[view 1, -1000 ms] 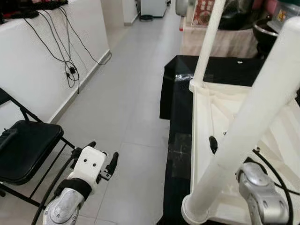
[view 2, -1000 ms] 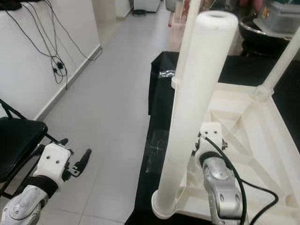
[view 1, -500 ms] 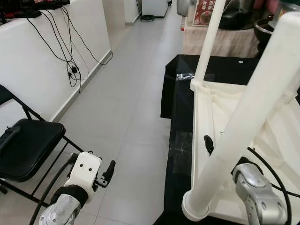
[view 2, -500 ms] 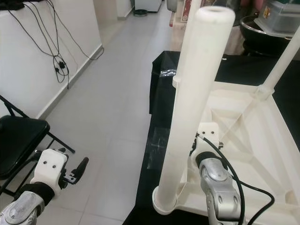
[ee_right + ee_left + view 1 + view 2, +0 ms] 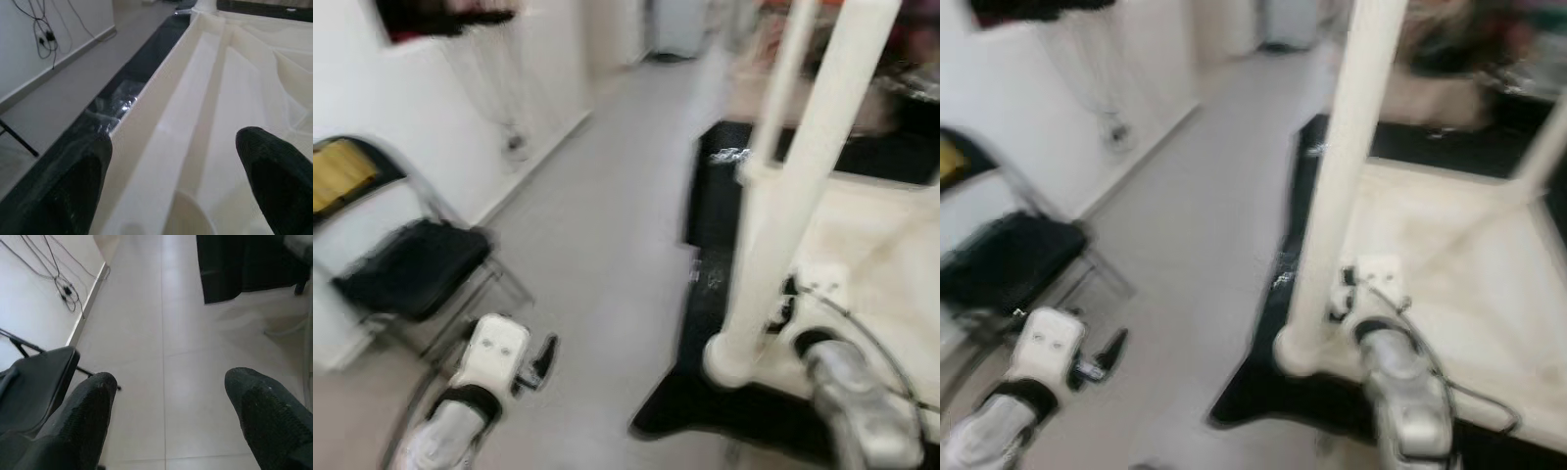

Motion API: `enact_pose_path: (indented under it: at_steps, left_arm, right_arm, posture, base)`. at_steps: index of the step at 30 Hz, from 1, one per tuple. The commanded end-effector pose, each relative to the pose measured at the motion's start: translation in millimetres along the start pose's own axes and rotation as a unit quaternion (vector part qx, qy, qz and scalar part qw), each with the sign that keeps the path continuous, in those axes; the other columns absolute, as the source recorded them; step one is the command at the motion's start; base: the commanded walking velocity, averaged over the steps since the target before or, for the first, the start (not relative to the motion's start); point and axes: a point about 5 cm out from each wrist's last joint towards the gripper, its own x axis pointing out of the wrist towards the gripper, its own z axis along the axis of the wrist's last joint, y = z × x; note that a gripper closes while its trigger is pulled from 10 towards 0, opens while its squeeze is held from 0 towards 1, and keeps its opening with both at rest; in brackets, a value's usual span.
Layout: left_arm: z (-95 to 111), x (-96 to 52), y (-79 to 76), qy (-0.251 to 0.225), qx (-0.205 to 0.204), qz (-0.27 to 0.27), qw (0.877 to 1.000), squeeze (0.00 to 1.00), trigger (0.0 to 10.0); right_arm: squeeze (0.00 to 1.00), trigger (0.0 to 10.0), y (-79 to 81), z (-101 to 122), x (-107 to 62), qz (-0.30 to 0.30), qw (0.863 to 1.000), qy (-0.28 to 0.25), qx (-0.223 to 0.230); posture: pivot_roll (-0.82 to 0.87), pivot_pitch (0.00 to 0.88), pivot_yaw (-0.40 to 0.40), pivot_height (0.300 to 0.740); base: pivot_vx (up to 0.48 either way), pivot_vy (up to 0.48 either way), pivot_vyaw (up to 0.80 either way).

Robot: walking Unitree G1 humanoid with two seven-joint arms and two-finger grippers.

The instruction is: Building children table

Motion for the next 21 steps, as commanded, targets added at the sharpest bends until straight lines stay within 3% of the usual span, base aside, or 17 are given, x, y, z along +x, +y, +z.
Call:
enact_pose_path:
  at_steps: [1, 8, 17, 21]
  left_arm:
    - [-0.3, 0.8, 0.2, 0.002, 0.001, -0.005, 1.0, 0.0, 10.0]
    - [3.1, 3.4, 1.3, -0.009, 0.005, -0.007, 1.0, 0.0, 10.0]
    - [7.6, 7.1, 2.1, -0.027, 0.018, -0.006, 0.999, 0.0, 10.0]
    - [13.8, 11.3, 0.5, -0.046, 0.022, -0.009, 0.999, 0.0, 10.0]
  right_arm:
    - [0.0, 10.0, 2.7, -0.7, -0.2, -0.001, 1.0, -0.001, -0.001]
    - [0.0, 10.0, -0.4, -1.3, 0.2, -0.021, 1.0, 0.001, -0.017]
    - [0.0, 10.0, -1.3, -0.5, -0.1, -0.023, 1.0, 0.001, -0.02]
    - [0.0, 10.0, 7.8, 1.7, -0.9, 0.023, 0.999, -0.007, -0.023]
  posture:
    - [-0.03, 0.094, -0.016, 0.74]
    - [-0.04, 0.092, -0.012, 0.74]
    - [-0.04, 0.096, -0.01, 0.74]
    - [-0.04, 0.098, -0.009, 0.74]
  base:
    - [-0.289, 0.0, 0.0]
    - [-0.161, 0.0, 0.0]
    - [0.0, 0.0, -0.8]
    - [0.0, 0.0, -0.8]
